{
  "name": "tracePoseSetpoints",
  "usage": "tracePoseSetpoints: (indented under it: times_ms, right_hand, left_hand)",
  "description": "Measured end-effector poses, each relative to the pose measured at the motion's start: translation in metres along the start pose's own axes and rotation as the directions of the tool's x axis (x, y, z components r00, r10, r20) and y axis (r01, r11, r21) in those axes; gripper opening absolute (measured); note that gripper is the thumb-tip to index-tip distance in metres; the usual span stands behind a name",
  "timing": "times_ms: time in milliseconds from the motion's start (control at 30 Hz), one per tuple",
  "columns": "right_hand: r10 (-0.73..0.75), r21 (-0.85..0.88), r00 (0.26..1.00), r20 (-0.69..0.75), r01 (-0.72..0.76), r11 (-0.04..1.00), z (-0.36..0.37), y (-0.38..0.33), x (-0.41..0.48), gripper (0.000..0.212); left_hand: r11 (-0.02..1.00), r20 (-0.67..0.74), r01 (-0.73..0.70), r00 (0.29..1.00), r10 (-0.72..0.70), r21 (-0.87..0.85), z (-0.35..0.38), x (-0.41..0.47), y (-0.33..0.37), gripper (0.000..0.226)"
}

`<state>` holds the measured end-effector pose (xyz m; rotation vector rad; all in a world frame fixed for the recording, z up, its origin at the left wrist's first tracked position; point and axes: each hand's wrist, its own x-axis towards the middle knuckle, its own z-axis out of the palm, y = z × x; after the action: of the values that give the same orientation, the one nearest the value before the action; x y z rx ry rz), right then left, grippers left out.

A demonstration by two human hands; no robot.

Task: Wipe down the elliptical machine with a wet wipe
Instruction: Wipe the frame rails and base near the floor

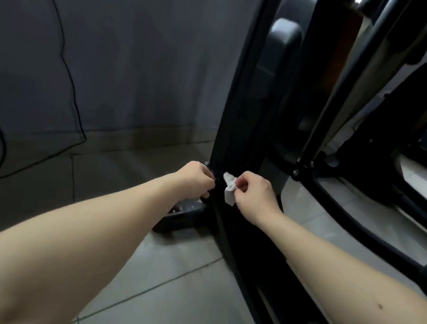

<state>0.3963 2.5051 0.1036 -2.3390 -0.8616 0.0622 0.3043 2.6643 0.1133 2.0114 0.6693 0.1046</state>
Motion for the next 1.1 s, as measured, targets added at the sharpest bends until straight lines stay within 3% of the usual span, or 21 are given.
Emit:
tracePoseSetpoints:
  times_ms: [100,200,300,467,667,833,967,1100]
  right_hand:
    - [0.045,0.199,0.986,-0.161,-0.013,0.98,-0.02,-0.031,0.023,0.007]
    - [0.071,0.31,0.96,-0.27,0.017,0.951,-0.032,-0.053,0.042,0.01]
    - [0.061,0.339,0.923,-0.38,0.078,0.937,-0.047,-0.073,0.062,0.009]
    - [-0.069,0.24,0.799,-0.597,0.26,0.935,-0.077,-0.11,0.102,0.009]
    - [-0.081,0.211,0.782,-0.618,0.264,0.941,-0.064,-0.122,0.127,0.016]
    - [0.007,0.262,0.89,-0.455,0.127,0.957,-0.022,-0.095,0.12,0.019]
    - [-0.067,0.17,0.793,-0.605,0.211,0.963,-0.06,-0.12,0.142,0.017]
    - [-0.094,0.17,0.702,-0.706,0.297,0.94,-0.095,-0.151,0.161,0.029]
  left_hand:
    - [0.973,-0.153,-0.05,0.988,0.015,-0.227,-0.014,0.01,0.026,0.012]
    - [0.932,-0.28,-0.156,0.958,0.062,-0.327,-0.025,0.014,0.041,0.016]
    - [0.925,-0.339,-0.245,0.93,0.14,-0.29,-0.041,0.018,0.049,0.019]
    - [0.888,-0.389,-0.359,0.891,0.235,-0.287,-0.074,0.032,0.065,0.017]
    - [0.821,-0.384,-0.436,0.876,0.293,-0.368,-0.081,0.044,0.071,0.016]
    - [0.824,-0.344,-0.404,0.898,0.275,-0.398,-0.076,0.053,0.062,0.017]
    - [0.805,-0.369,-0.426,0.886,0.28,-0.413,-0.079,0.06,0.06,0.015]
    - [0.797,-0.376,-0.441,0.88,0.291,-0.414,-0.087,0.064,0.062,0.015]
